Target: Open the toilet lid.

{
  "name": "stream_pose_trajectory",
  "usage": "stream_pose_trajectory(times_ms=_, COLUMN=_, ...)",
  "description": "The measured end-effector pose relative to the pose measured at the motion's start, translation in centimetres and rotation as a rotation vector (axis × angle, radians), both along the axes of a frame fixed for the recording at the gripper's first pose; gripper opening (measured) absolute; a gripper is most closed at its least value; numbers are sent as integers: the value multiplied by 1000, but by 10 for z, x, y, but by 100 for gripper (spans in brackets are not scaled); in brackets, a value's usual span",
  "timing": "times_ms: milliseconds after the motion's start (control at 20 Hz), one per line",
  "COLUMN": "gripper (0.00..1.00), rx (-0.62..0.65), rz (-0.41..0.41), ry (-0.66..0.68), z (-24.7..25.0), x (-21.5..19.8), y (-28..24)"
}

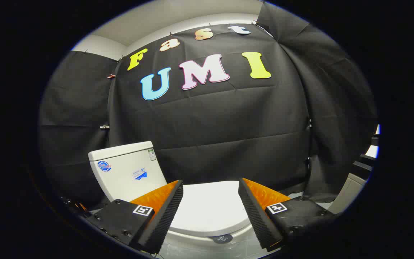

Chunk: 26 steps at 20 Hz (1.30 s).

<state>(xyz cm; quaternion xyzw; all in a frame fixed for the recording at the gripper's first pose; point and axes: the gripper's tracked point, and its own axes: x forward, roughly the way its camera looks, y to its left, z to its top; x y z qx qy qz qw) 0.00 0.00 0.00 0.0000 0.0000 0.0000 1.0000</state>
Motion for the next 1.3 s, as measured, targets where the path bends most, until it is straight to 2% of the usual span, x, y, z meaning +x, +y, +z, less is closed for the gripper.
stream_pose_trajectory(times_ms=1300, gripper=99, rx=17, rz=-19, ry=39, z=-11, x=0, y=-9)
